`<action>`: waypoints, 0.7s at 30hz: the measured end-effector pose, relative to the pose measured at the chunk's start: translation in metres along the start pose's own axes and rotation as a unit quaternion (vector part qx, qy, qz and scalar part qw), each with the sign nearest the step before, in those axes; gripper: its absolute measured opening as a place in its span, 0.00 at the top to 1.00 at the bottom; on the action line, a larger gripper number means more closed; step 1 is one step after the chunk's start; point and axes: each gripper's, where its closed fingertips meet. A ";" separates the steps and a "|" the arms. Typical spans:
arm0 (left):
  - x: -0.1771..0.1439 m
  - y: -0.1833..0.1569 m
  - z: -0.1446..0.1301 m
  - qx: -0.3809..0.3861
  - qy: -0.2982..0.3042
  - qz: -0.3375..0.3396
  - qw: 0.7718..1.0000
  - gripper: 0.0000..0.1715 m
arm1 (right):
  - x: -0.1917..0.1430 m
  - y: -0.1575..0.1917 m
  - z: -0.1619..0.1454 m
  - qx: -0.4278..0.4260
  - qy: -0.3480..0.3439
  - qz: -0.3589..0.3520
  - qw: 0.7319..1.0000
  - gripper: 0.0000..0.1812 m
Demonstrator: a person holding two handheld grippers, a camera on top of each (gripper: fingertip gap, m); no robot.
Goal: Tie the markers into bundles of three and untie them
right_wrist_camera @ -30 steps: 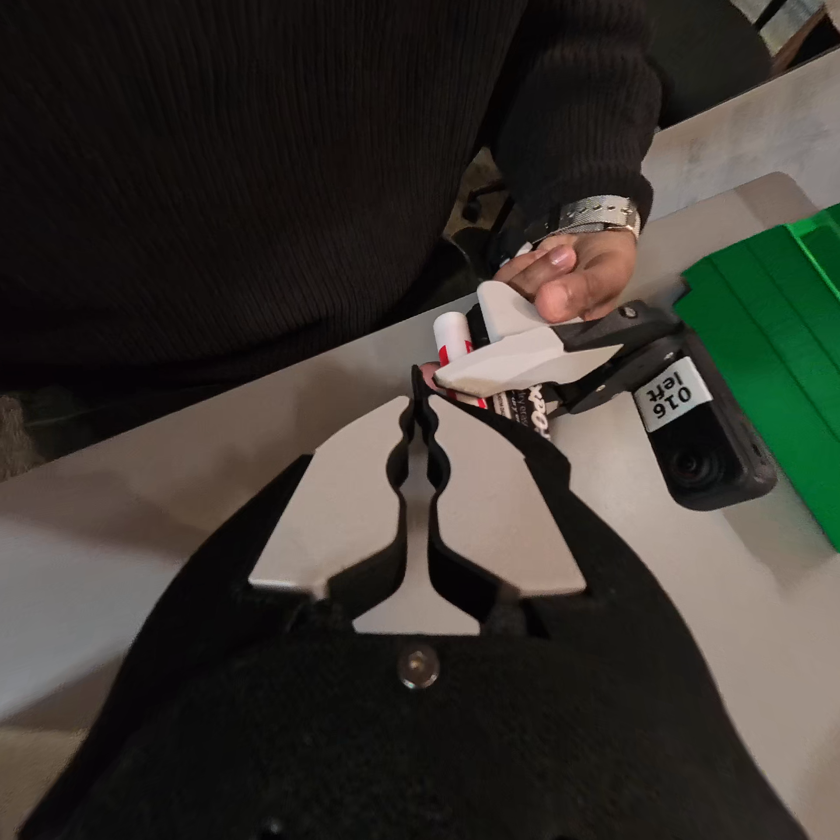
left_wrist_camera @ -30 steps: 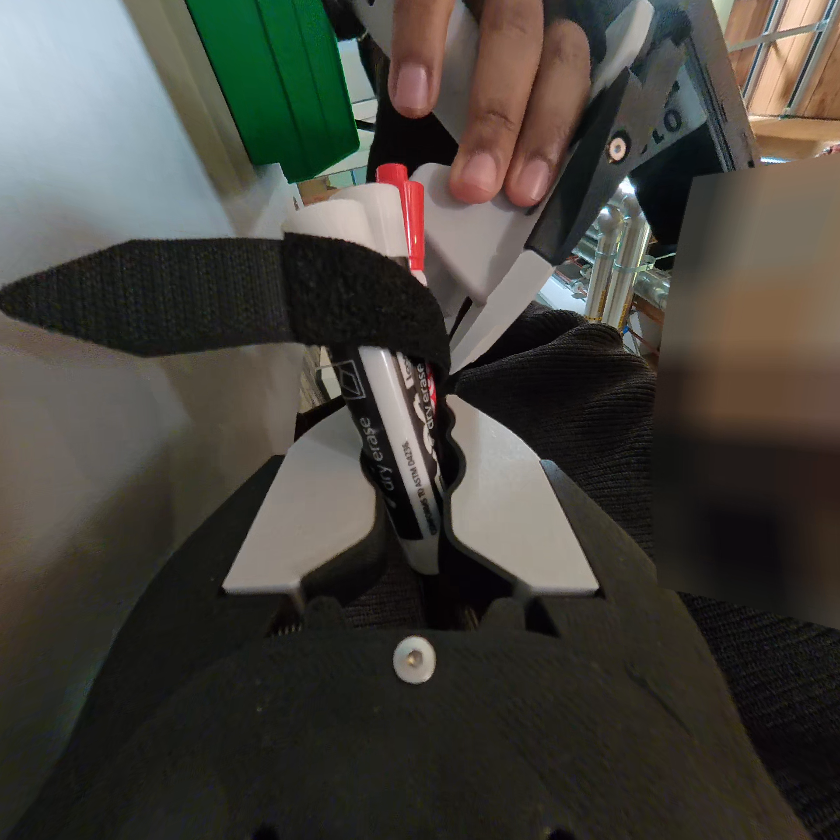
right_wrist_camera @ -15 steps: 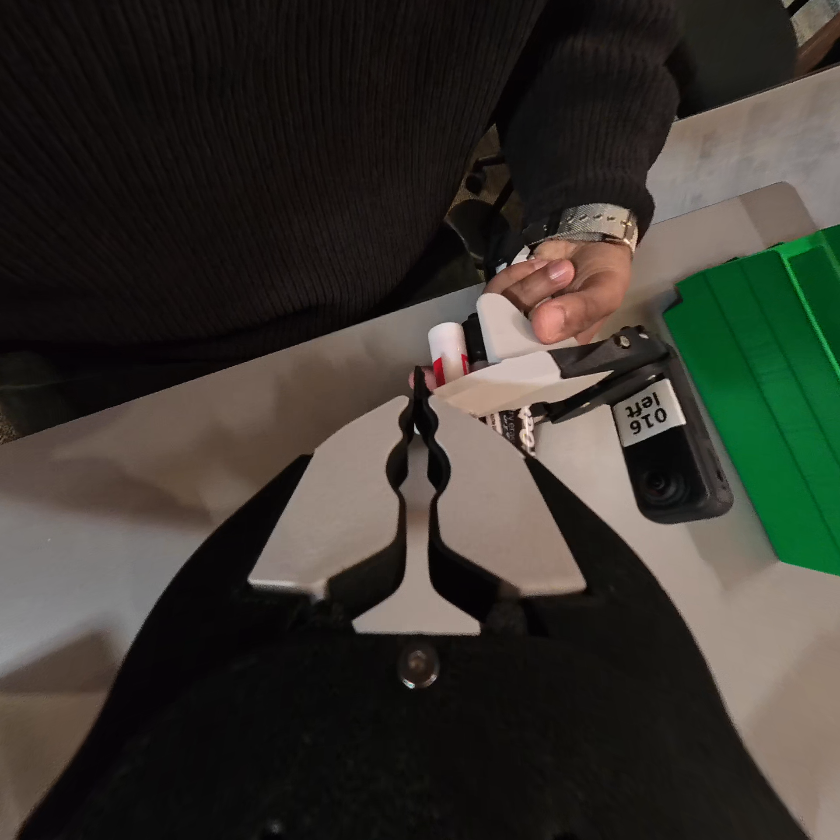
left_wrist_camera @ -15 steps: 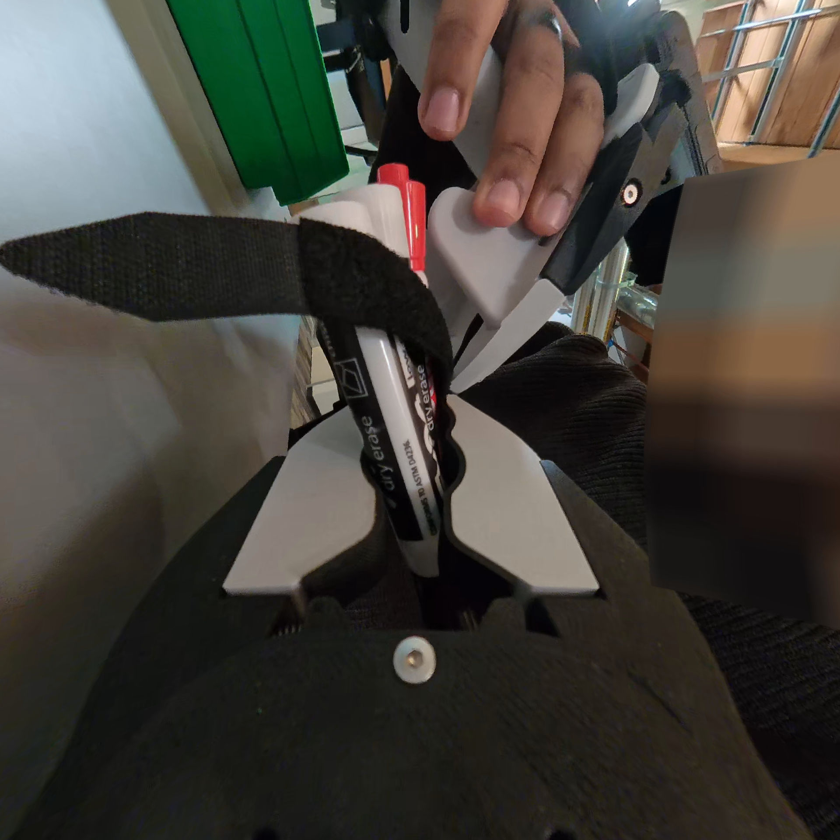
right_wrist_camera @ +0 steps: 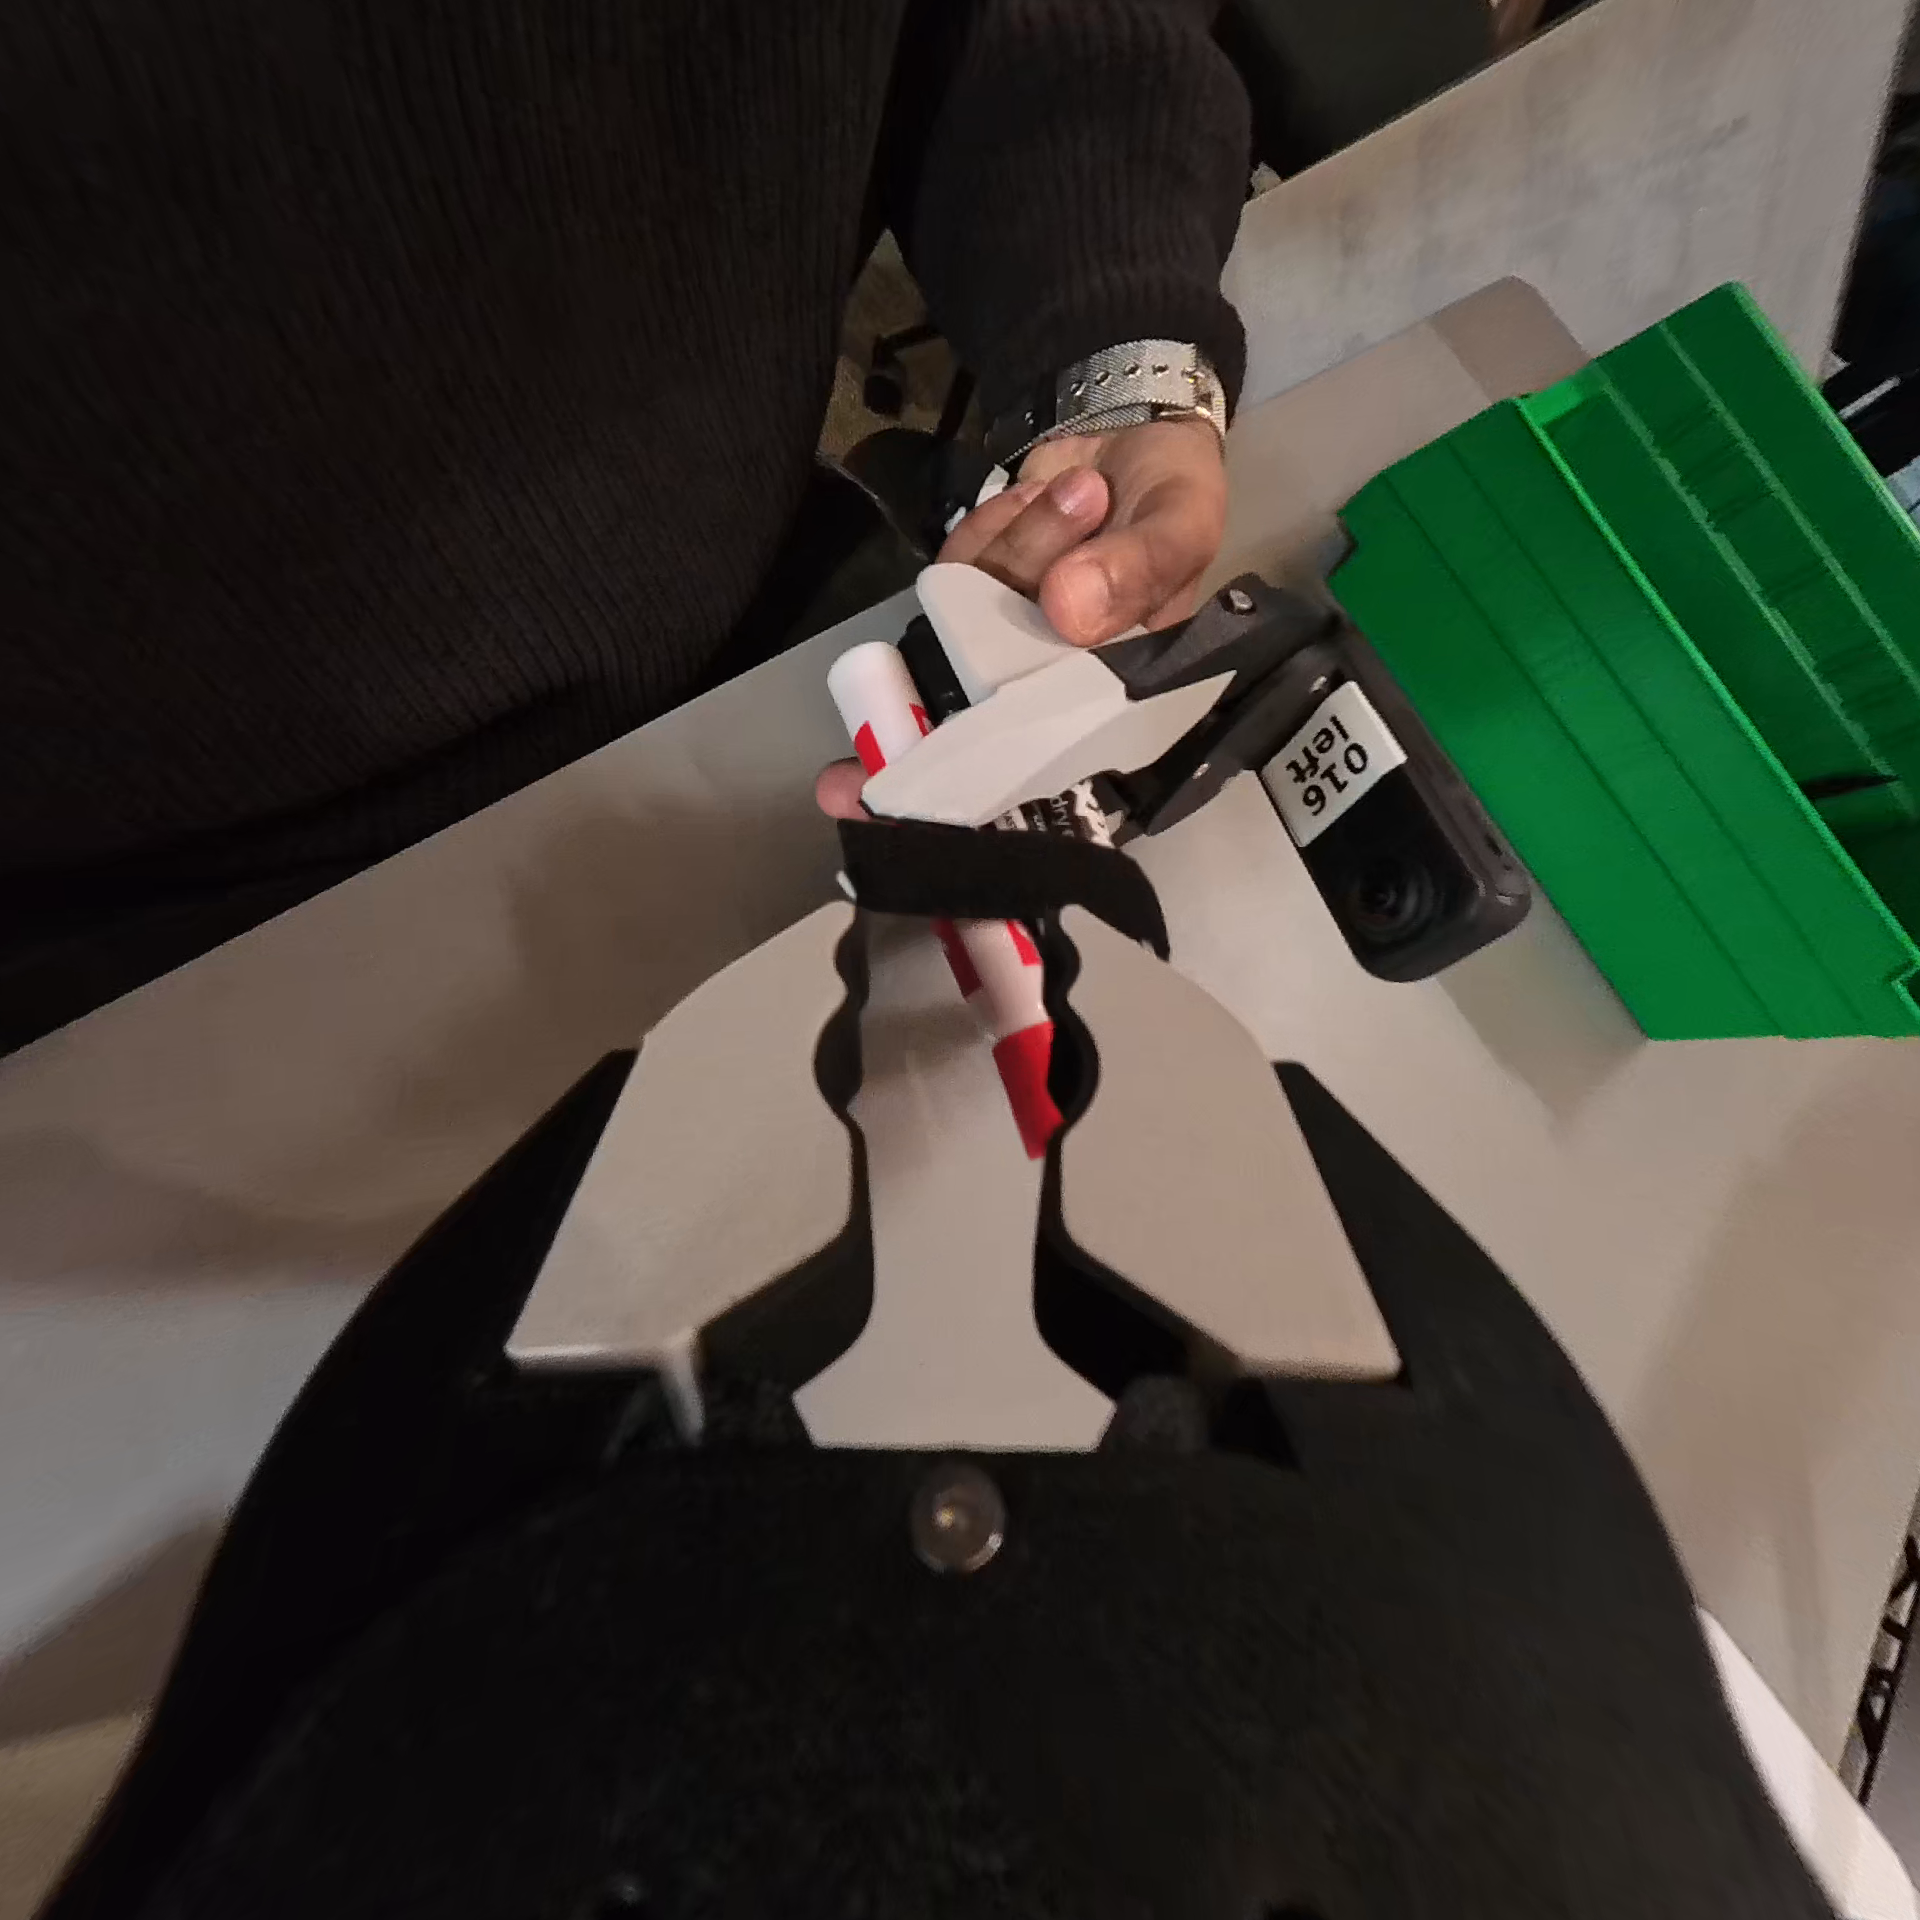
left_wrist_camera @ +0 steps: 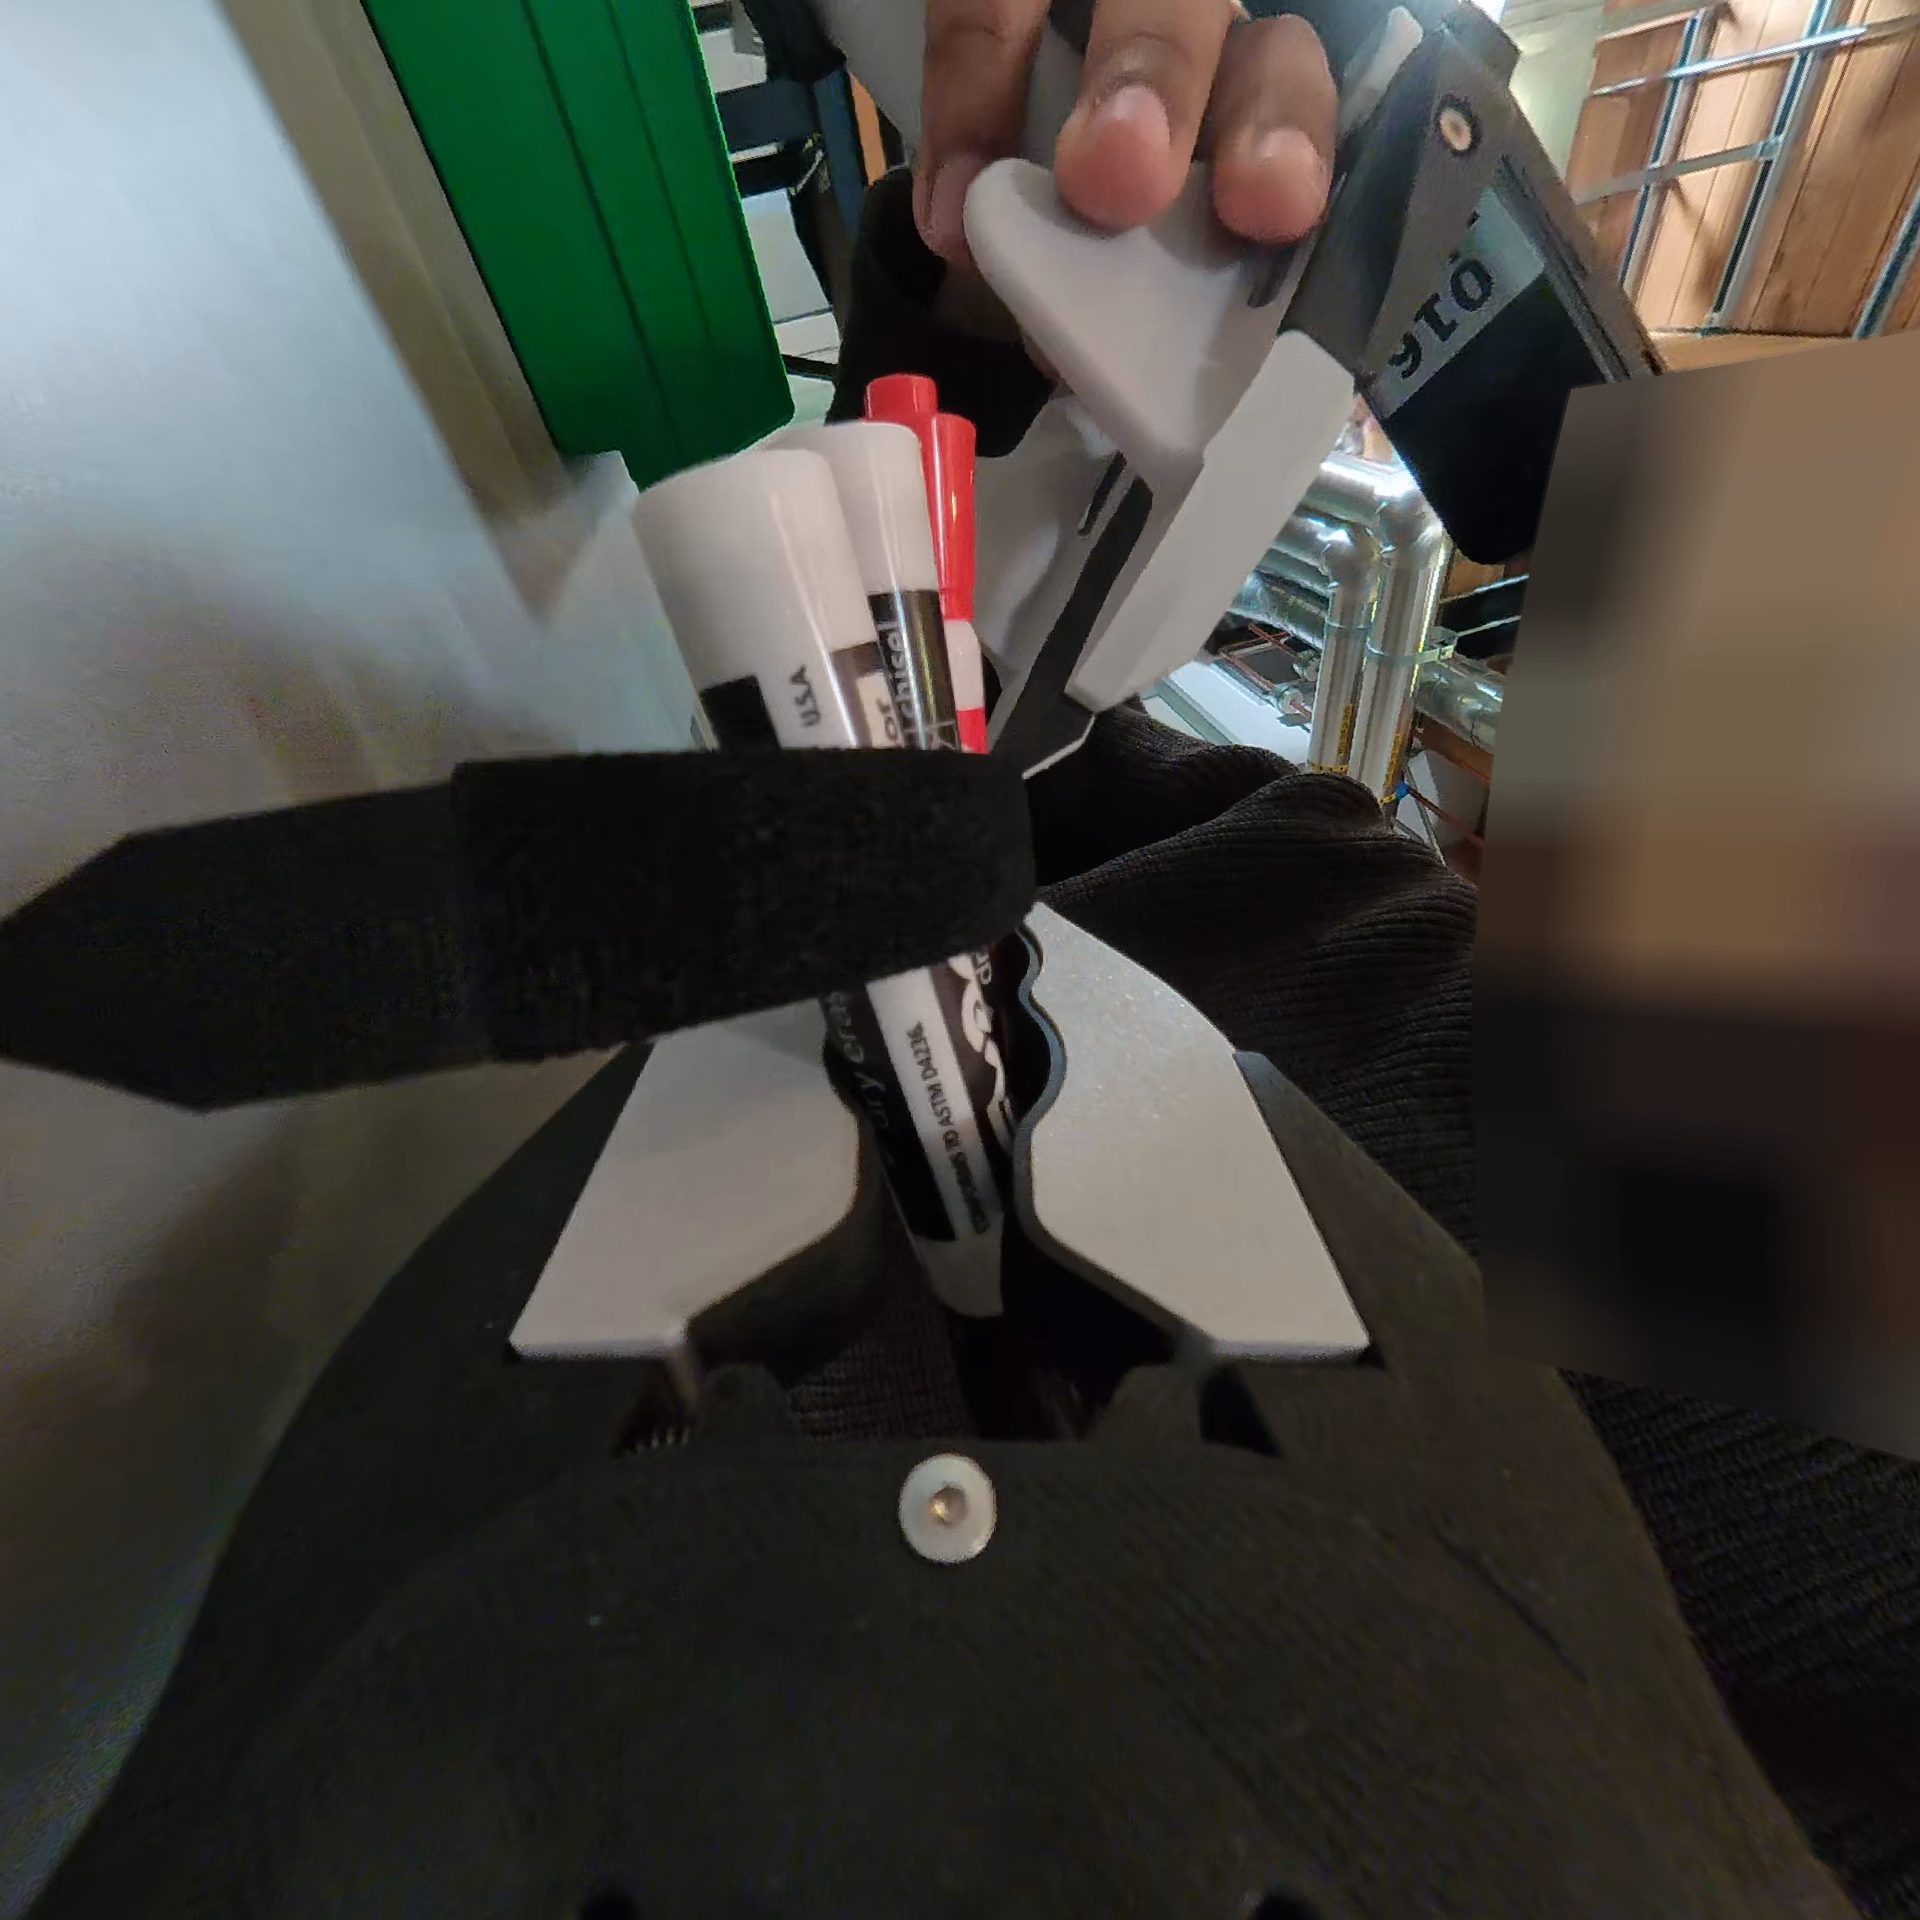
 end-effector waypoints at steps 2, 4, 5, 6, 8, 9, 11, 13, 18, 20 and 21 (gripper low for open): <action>0.000 0.001 0.000 0.001 0.001 0.002 1.000 0.89 | -0.002 -0.001 -0.002 0.004 0.002 -0.007 1.000 0.82; 0.000 0.001 -0.001 0.005 0.004 0.003 1.000 0.89 | -0.005 -0.001 -0.002 0.009 -0.001 -0.013 1.000 0.82; 0.001 0.001 -0.001 0.009 0.005 0.005 1.000 0.89 | -0.007 -0.001 -0.002 0.011 -0.002 -0.015 1.000 0.82; 0.001 0.001 -0.002 0.015 0.008 0.011 1.000 0.89 | -0.009 0.000 -0.002 0.014 -0.003 -0.018 1.000 0.82; 0.000 0.005 -0.003 0.026 0.014 0.027 0.999 0.89 | -0.012 -0.002 -0.003 0.017 -0.004 -0.028 0.999 0.82; 0.000 0.006 -0.003 0.027 0.015 0.034 0.999 0.89 | -0.013 -0.003 -0.003 0.020 -0.007 -0.034 0.999 0.83; -0.001 0.010 -0.004 0.023 0.017 0.042 0.999 0.89 | -0.018 -0.011 -0.001 0.031 -0.022 -0.061 0.997 0.85; -0.002 0.014 -0.004 0.016 0.013 0.057 0.998 0.88 | -0.024 -0.024 -0.001 0.052 -0.044 -0.103 0.992 0.87; -0.015 0.012 0.004 0.014 -0.014 0.082 0.996 0.88 | -0.036 -0.061 -0.018 0.184 -0.092 -0.228 0.952 0.85; -0.023 0.002 0.005 0.025 -0.020 0.081 0.996 0.88 | -0.036 -0.066 -0.025 0.246 -0.127 -0.267 0.923 0.81; -0.028 -0.004 0.003 0.028 -0.021 0.078 0.996 0.89 | -0.036 -0.066 -0.026 0.272 -0.148 -0.285 0.907 0.78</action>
Point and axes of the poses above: each gripper's, where its closed fingertips meet, x out along the fingers, z out of its top, y = z × x across the jaws, and after that the axes turned 10 degrees about x, right-handed
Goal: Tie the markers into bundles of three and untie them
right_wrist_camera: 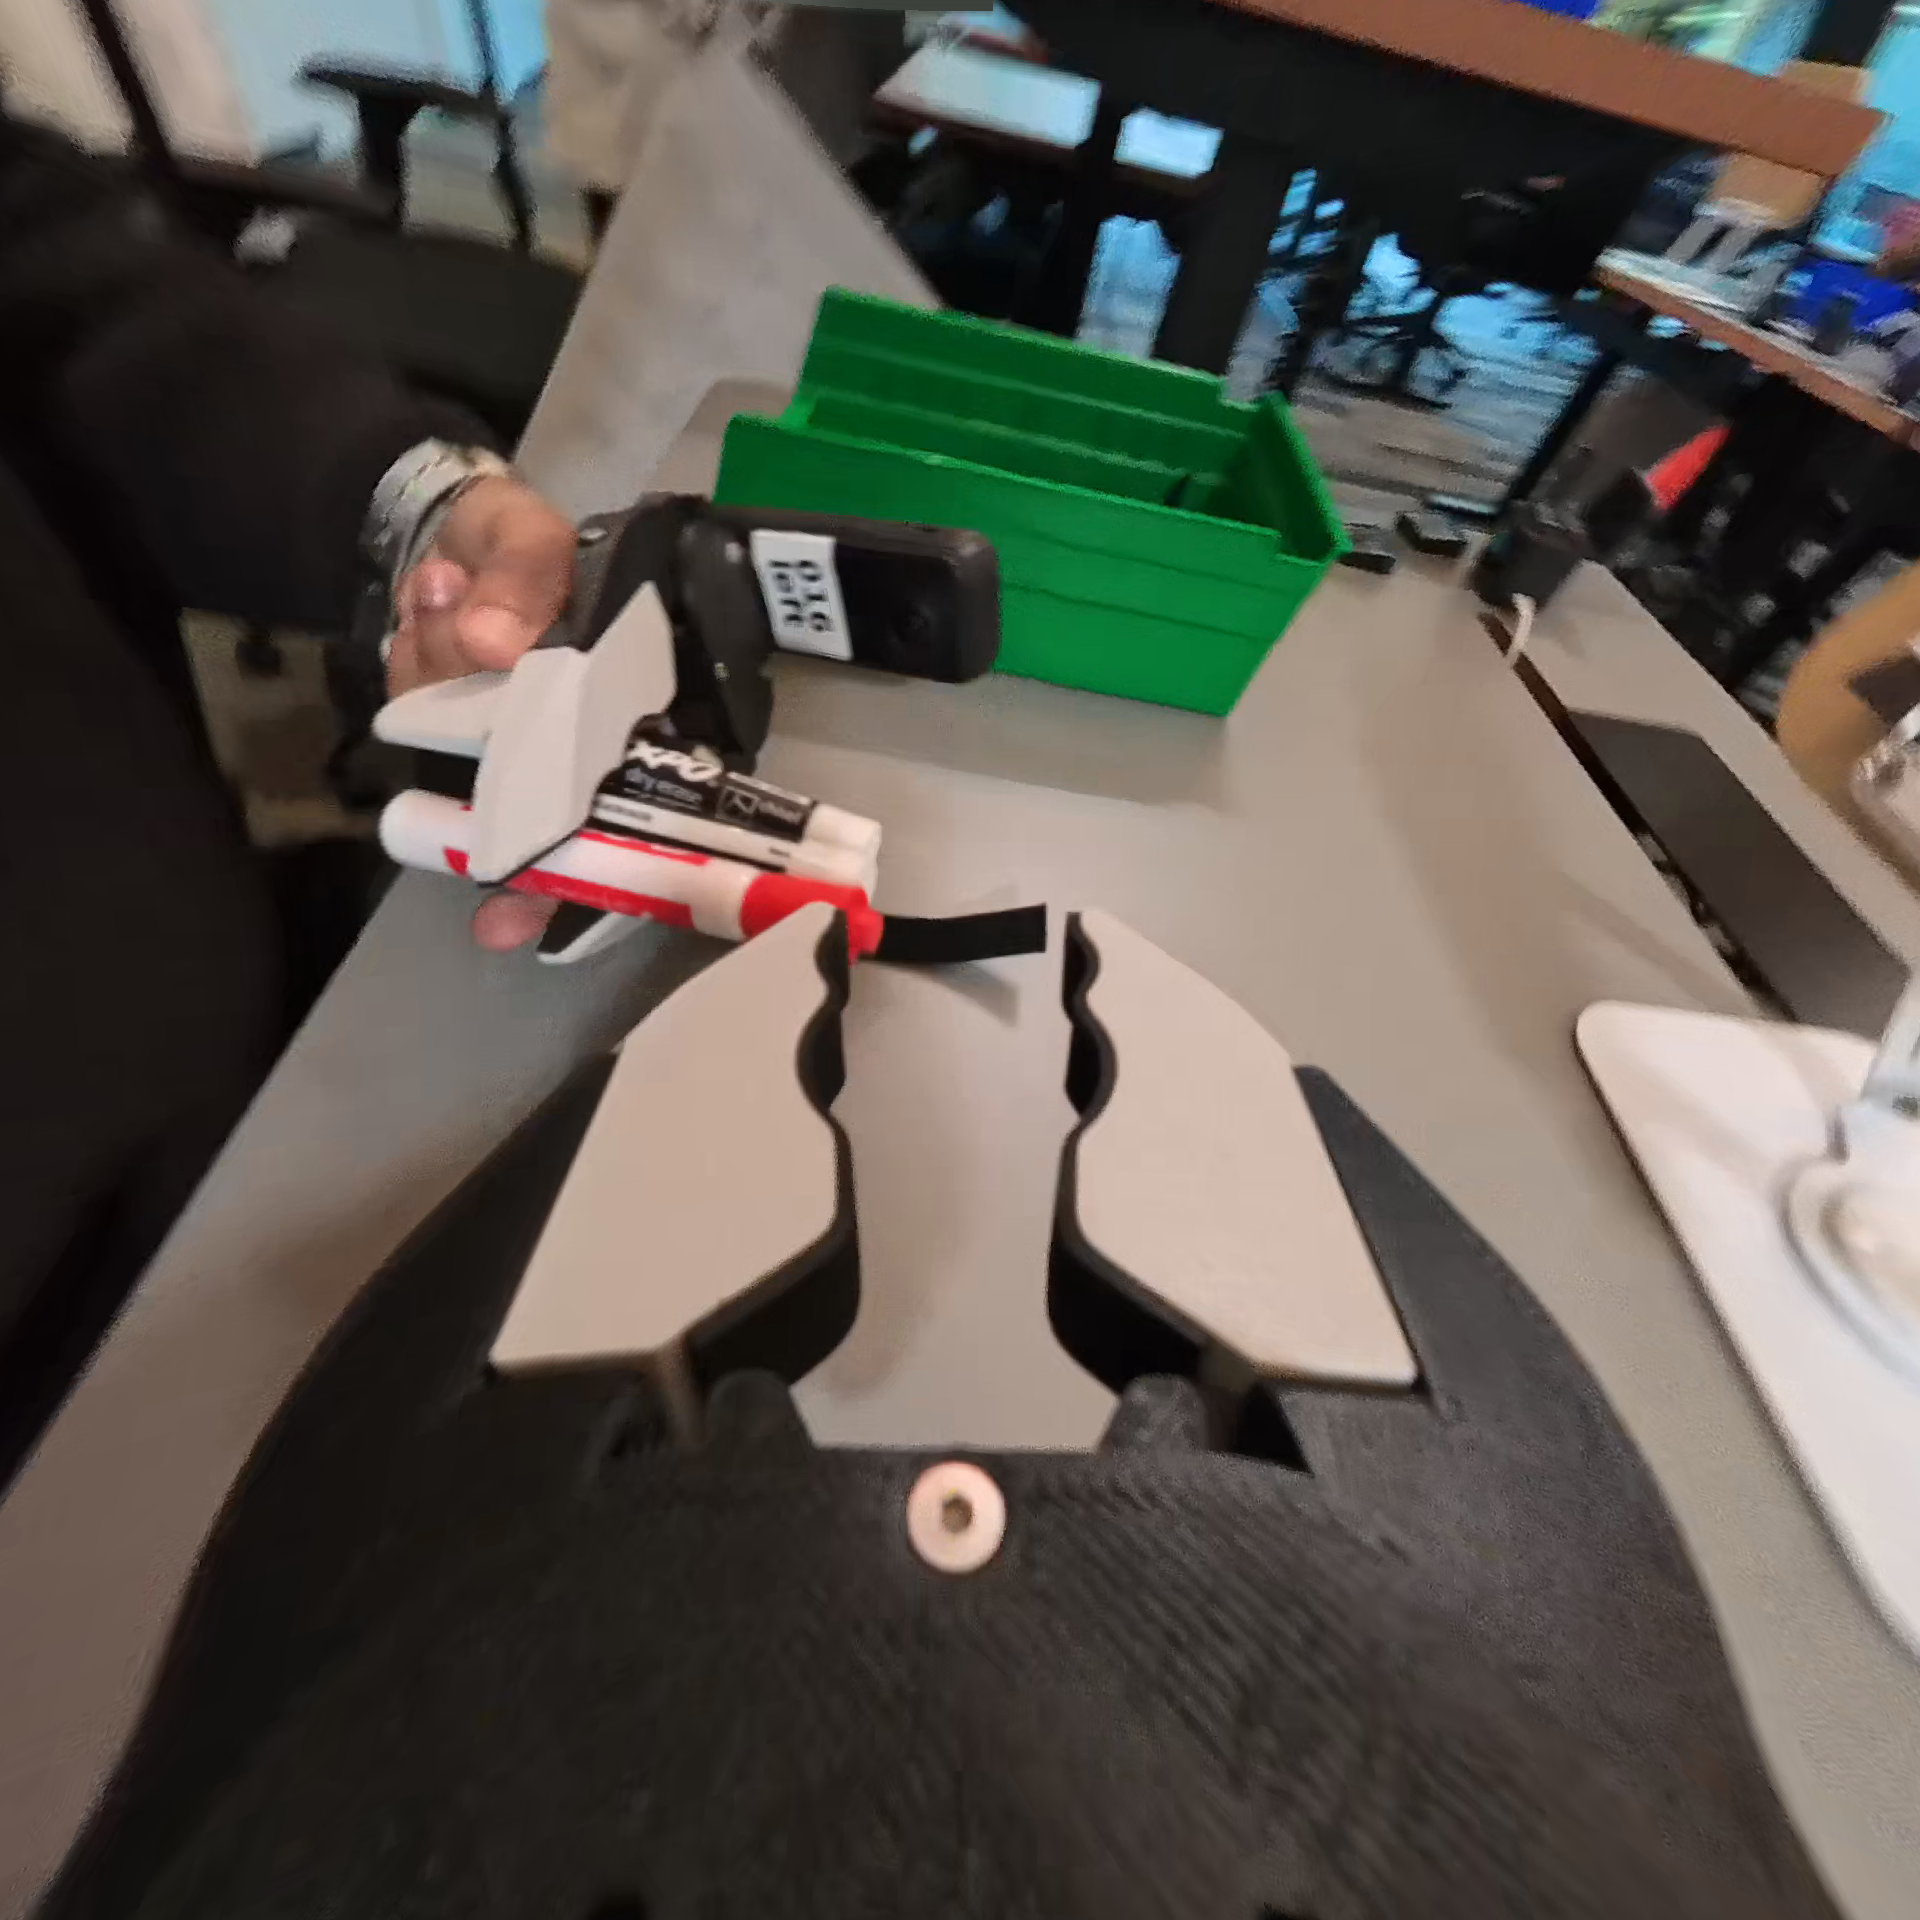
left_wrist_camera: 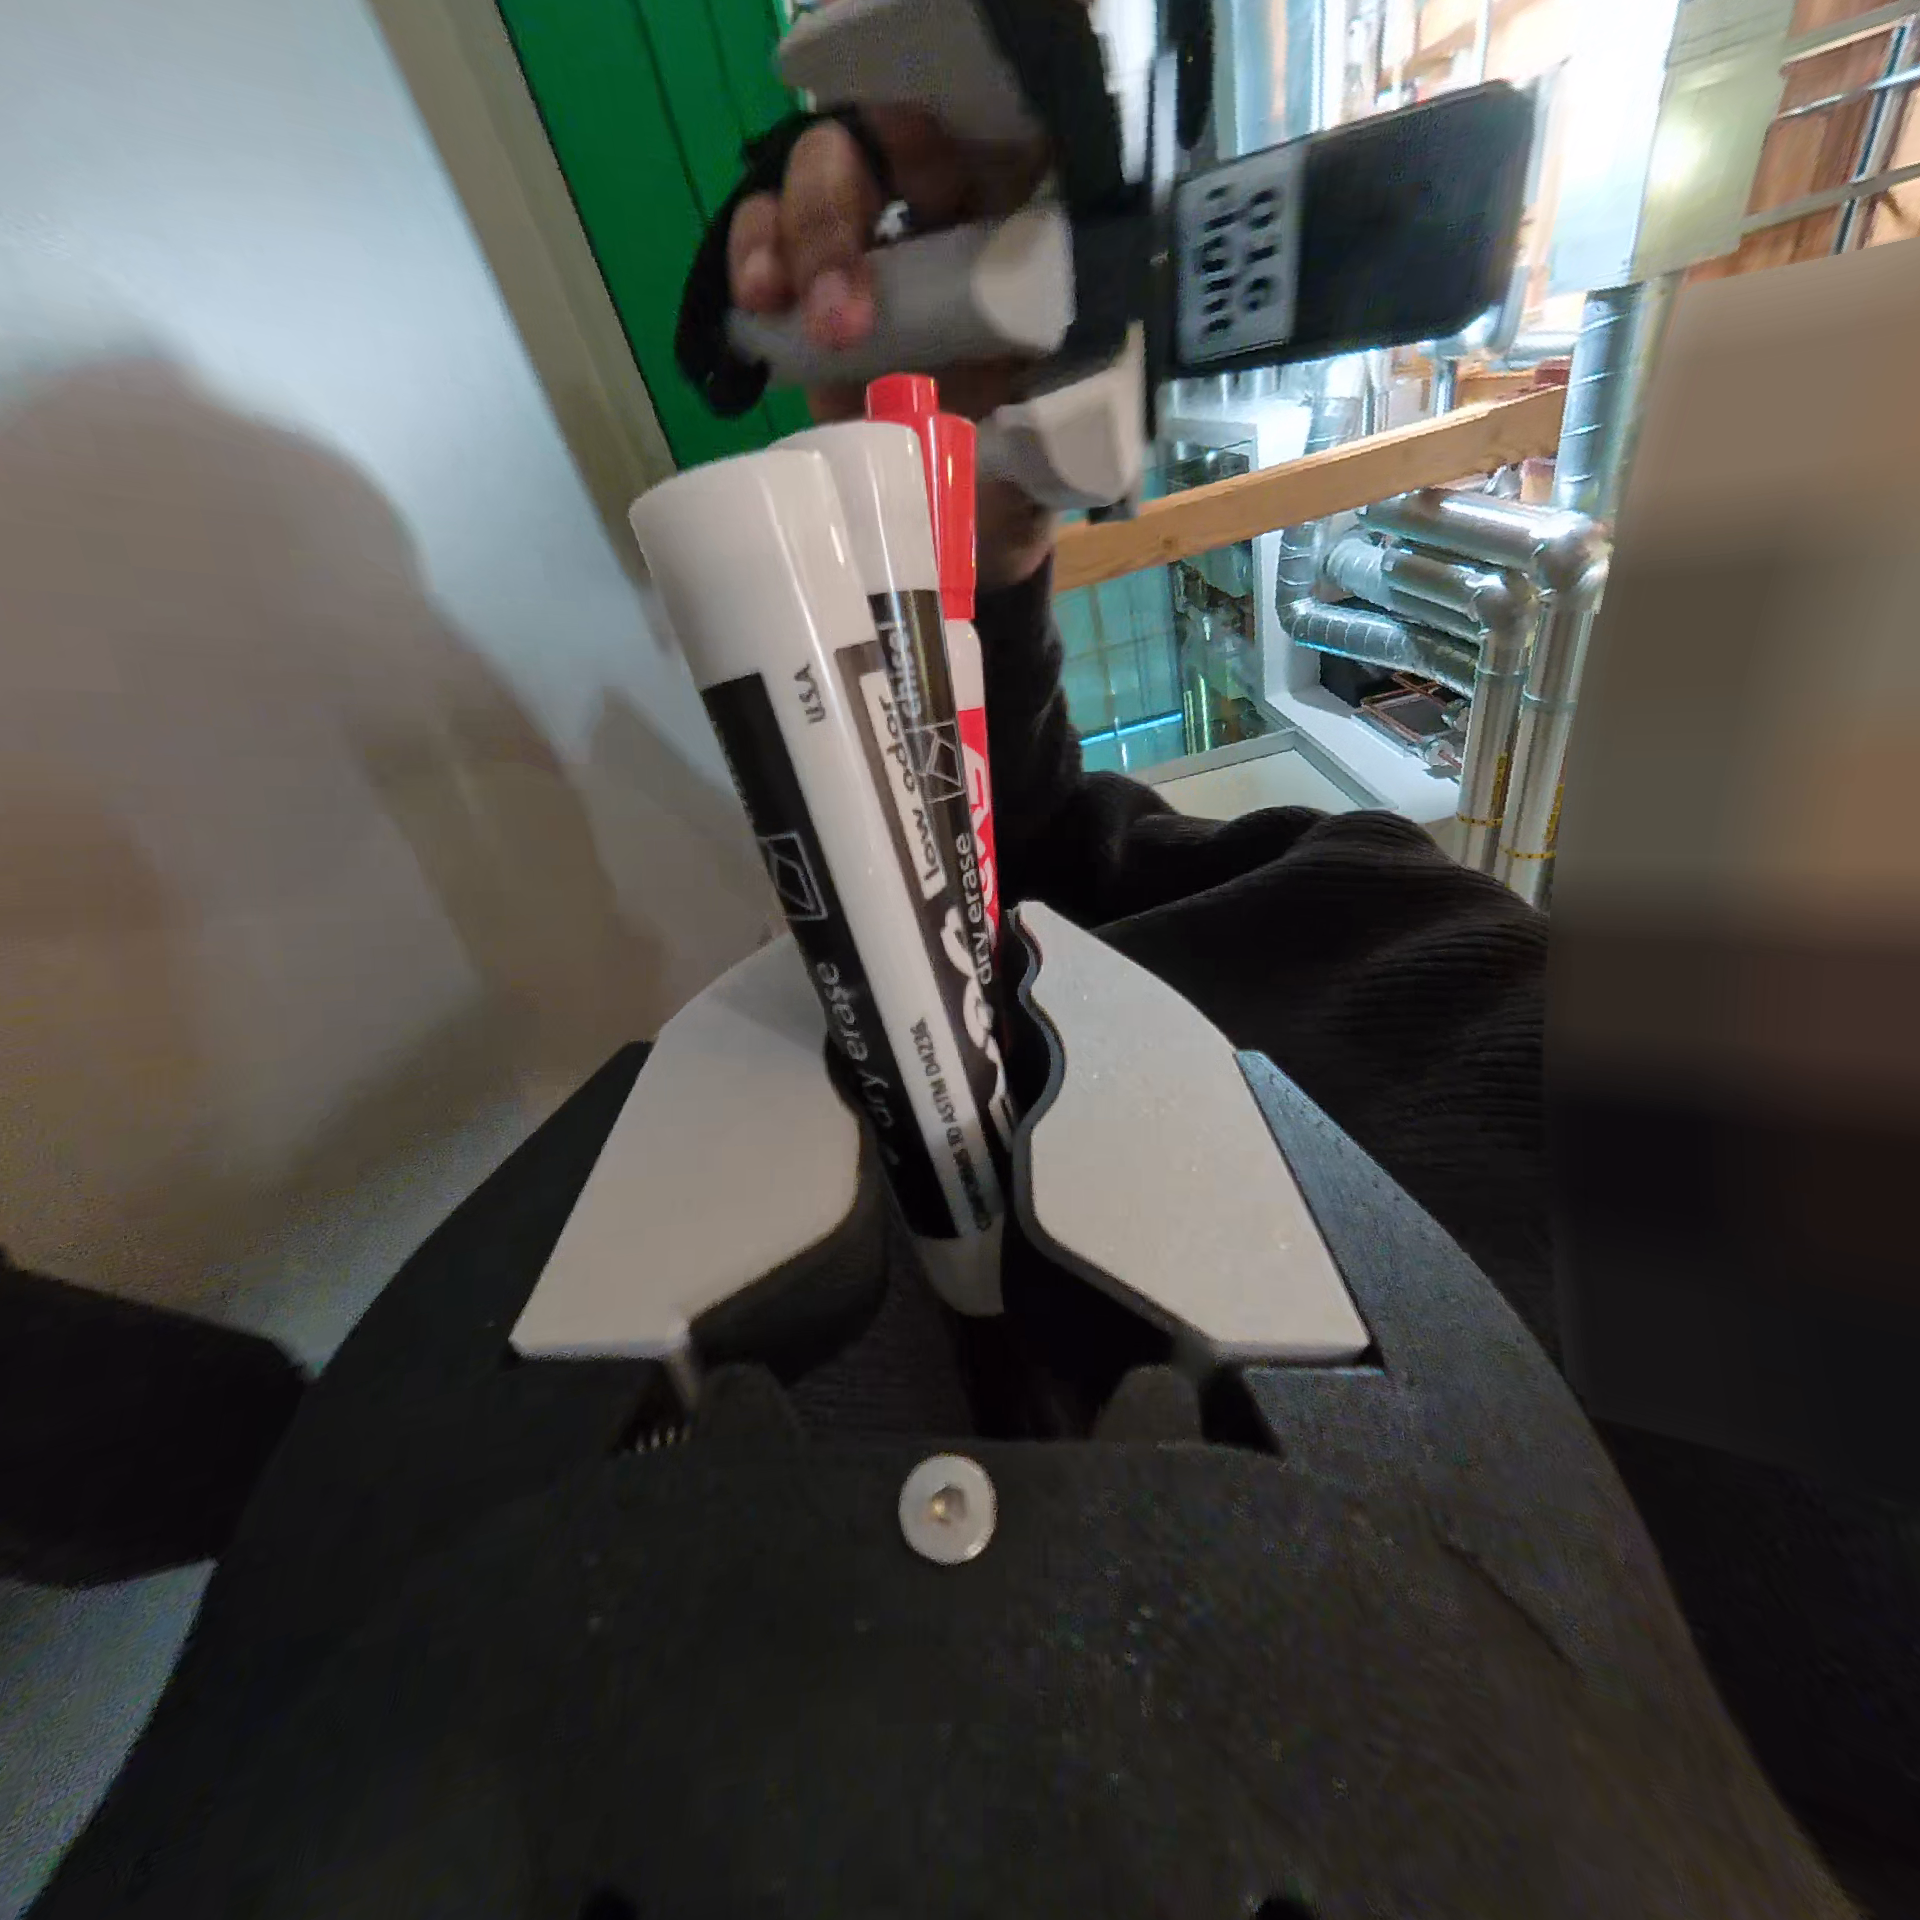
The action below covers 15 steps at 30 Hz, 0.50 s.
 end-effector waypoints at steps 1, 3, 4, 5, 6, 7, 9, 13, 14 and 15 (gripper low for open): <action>-0.006 -0.006 -0.001 0.003 -0.004 -0.004 1.000 0.89 | 0.000 0.000 -0.002 0.030 -0.017 -0.018 0.999 0.76; -0.016 -0.020 -0.003 0.009 -0.013 -0.023 1.000 0.88 | 0.001 0.004 -0.008 0.091 -0.039 -0.045 0.994 0.75; -0.022 -0.027 -0.004 0.014 -0.019 -0.031 0.999 0.88 | 0.001 0.007 -0.011 0.117 -0.048 -0.054 0.990 0.72; -0.028 -0.032 -0.003 0.021 -0.026 -0.034 0.999 0.88 | 0.002 0.010 -0.012 0.144 -0.059 -0.061 0.986 0.71; -0.035 -0.036 -0.001 0.029 -0.034 -0.031 0.999 0.88 | 0.003 0.013 -0.013 0.175 -0.075 -0.065 0.980 0.72; -0.042 -0.037 0.002 0.035 -0.044 -0.023 0.998 0.88 | 0.004 0.018 -0.013 0.206 -0.095 -0.062 0.972 0.73; -0.057 -0.038 0.010 0.049 -0.061 0.000 0.997 0.89 | 0.011 0.029 -0.014 0.254 -0.129 -0.050 0.957 0.75; -0.089 -0.030 0.021 0.073 -0.084 0.047 0.993 0.89 | 0.043 0.043 -0.022 0.302 -0.128 -0.039 0.944 0.69; -0.093 -0.030 0.021 0.079 -0.081 0.054 0.992 0.88 | 0.054 0.045 -0.026 0.291 -0.110 -0.039 0.949 0.70; -0.095 -0.028 0.021 0.080 -0.082 0.058 0.992 0.89 | 0.064 0.047 -0.030 0.272 -0.087 -0.046 0.957 0.70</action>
Point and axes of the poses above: each gripper's, where its closed fingertips meet, x out along the fingers, z out of its top, y = z × x across the jaws, and after that the axes turned 10 degrees about x, right-handed
